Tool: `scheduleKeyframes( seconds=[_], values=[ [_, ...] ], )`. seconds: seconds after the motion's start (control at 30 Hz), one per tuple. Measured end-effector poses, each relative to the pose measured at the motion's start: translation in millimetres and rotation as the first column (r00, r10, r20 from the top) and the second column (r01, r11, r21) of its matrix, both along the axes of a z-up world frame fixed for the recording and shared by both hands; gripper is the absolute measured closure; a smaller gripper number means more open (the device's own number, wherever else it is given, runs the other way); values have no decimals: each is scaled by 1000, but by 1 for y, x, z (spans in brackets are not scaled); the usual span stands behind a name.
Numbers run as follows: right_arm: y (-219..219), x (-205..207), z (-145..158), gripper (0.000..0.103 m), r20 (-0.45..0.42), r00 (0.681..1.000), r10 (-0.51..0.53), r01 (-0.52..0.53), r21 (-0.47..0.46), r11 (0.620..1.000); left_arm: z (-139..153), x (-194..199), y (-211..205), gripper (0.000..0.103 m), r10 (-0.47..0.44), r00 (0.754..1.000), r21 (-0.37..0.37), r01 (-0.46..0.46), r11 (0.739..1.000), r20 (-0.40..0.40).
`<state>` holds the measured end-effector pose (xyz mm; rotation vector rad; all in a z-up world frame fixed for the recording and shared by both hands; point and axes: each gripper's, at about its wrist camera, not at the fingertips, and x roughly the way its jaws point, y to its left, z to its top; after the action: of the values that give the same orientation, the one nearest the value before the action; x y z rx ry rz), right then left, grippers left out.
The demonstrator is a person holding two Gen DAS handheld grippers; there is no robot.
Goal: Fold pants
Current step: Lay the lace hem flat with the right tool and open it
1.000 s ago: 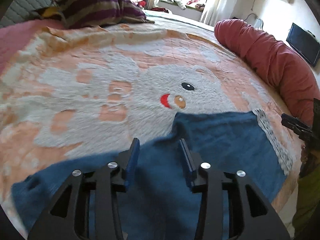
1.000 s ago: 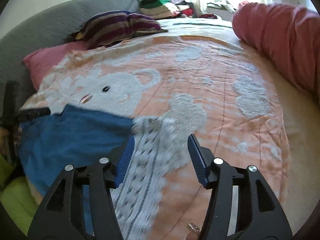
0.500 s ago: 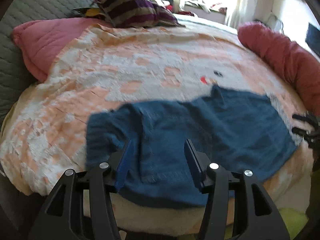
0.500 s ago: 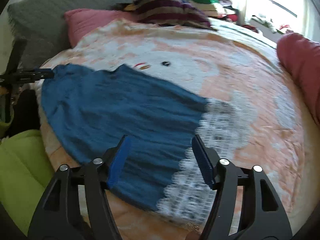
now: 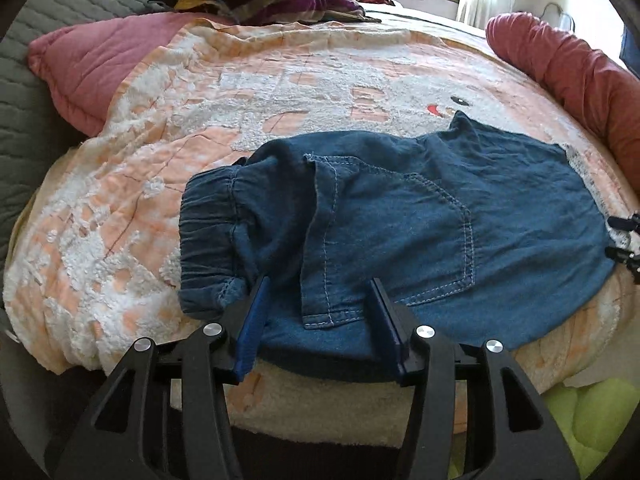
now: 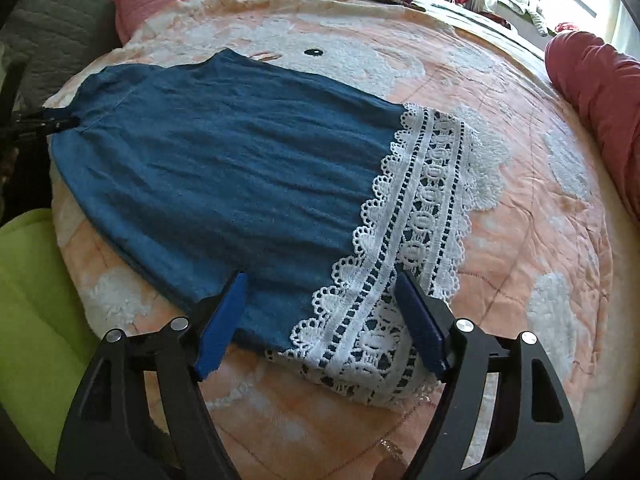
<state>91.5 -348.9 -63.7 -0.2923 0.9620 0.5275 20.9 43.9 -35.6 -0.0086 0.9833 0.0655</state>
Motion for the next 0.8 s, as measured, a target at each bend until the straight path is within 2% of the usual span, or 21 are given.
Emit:
scheduleKeyframes(
  seconds=[0.2,0.3,0.47,0.53,0.7,0.8],
  values=[
    [-3,1,5,32,12,1000,-4,4,18,1000,7,-5,-2,54,25,999,-25,-24,999,37],
    [-8,-4,23,32,58,998,-2,-3,80,997,27,-12,-12,44,18,996,-24,-16,1000,90],
    [-8,-11,45,24,130,991,-14,-6,150,989,55,-6,-43,35,-44,984,-31,50,998,172],
    [-6,-10,49,23,143,990,-6,-18,165,986,58,4,-60,23,-83,982,-26,89,996,168],
    [8,-12,53,22,173,985,12,-48,206,977,47,30,-104,23,-184,972,-5,186,982,144],
    [17,-12,50,21,176,984,24,-60,203,977,29,45,-121,22,-220,971,-9,222,975,95]
  ],
)
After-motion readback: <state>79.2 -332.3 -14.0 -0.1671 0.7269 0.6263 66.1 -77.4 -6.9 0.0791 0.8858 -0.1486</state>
